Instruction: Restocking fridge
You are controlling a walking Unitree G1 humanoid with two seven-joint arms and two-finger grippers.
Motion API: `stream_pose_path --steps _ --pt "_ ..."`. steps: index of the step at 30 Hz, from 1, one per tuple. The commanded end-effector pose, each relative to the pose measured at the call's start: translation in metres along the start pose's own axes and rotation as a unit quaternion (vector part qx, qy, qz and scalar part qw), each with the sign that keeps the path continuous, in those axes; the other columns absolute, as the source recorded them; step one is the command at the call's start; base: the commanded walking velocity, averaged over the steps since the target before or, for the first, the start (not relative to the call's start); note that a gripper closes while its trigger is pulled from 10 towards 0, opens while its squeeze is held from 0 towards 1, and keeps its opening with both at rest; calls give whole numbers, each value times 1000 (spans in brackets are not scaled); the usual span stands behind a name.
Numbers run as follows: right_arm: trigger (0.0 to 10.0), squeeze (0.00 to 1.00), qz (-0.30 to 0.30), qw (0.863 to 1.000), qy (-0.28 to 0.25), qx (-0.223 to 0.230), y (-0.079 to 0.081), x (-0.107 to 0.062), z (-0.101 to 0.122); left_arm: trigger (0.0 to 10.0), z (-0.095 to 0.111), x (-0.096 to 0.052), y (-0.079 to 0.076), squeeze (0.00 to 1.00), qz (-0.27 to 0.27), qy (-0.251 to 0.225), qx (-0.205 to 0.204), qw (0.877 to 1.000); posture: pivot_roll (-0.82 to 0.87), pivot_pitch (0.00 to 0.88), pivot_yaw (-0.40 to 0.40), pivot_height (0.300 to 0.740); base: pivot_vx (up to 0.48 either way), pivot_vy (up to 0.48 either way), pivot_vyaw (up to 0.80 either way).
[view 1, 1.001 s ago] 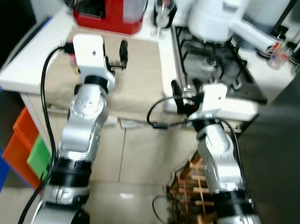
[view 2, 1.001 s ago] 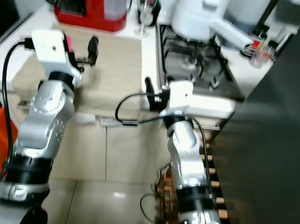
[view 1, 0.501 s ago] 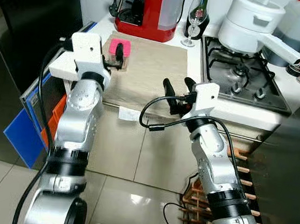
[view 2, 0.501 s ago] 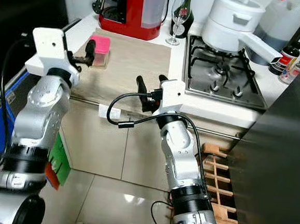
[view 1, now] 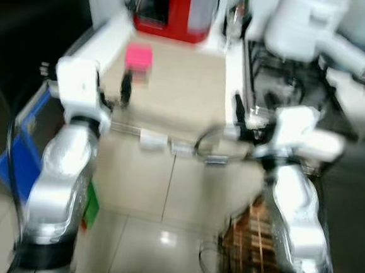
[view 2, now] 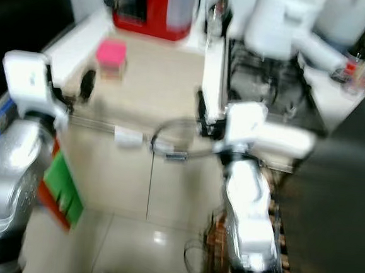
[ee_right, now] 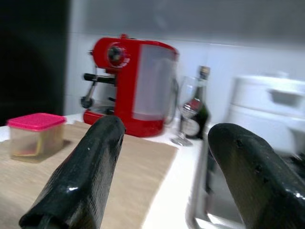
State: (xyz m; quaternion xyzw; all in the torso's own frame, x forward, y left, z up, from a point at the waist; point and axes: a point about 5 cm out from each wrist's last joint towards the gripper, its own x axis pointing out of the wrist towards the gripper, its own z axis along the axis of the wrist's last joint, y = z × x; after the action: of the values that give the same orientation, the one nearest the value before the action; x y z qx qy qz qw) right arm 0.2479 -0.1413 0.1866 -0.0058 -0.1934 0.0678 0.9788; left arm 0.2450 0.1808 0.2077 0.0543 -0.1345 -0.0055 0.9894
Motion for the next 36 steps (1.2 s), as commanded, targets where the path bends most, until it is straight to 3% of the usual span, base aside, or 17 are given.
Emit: stream_pose_path --steps 1,5,15,23,28,31,36 --pt "10000 0 -36 999 -17 -13 -15 -8 8 10000 14 -7 -6 0 -8 -39 11 999 3 4 -61 740 0 0 0" --pt "10000 0 -35 999 -13 -18 -15 -10 4 10000 13 -1 -18 0 -4 -37 -2 999 2 0 -69 740 0 0 0" --pt "10000 0 -1 999 -29 -17 -7 23 7 10000 35 24 -17 0 24 -84 -2 996 -2 0 -65 740 454 0 0" --pt "10000 0 14 999 -30 -13 -3 33 6 10000 37 31 -15 0 30 -85 6 996 5 0 -66 740 480 0 0" --pt "10000 0 19 999 -30 -9 1 36 5 10000 37 44 -18 0 3 -79 9 997 2 0 -65 740 480 0 0" --pt "10000 0 24 999 -30 -4 5 37 4 10000 35 67 -28 0 -36 -49 -21 998 1 0 -67 740 160 0 0" --pt "10000 0 31 999 -32 -3 9 39 4 10000 31 84 -38 0 -68 -16 -18 997 -6 0 -69 740 0 0 0"
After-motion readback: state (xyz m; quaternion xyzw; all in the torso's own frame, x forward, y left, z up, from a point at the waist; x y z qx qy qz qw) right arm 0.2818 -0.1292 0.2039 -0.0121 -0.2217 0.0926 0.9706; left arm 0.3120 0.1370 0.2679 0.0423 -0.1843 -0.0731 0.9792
